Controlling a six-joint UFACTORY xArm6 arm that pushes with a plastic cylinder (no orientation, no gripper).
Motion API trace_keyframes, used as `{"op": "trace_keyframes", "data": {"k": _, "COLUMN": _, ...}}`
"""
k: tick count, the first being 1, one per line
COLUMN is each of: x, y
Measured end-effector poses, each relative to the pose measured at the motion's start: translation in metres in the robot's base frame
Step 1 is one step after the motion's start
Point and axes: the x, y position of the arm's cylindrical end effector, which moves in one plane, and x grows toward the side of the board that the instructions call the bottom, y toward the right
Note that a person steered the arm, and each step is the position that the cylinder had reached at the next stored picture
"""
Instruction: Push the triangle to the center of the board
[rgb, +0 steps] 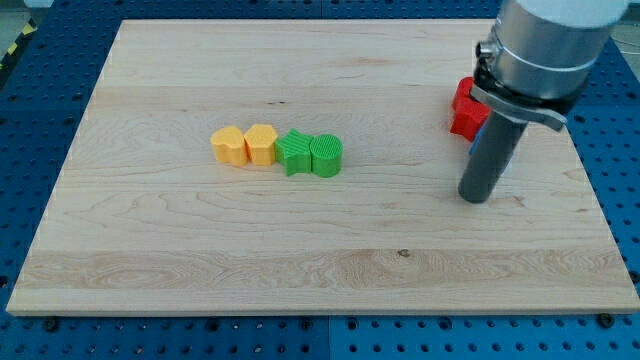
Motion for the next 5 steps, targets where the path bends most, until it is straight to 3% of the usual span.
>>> {"op": "trace_keyframes", "data": {"k": 3, "x": -0.006, "y": 0.026}}
{"op": "trace_keyframes", "data": {"k": 5, "x": -0.051, "y": 0.026}}
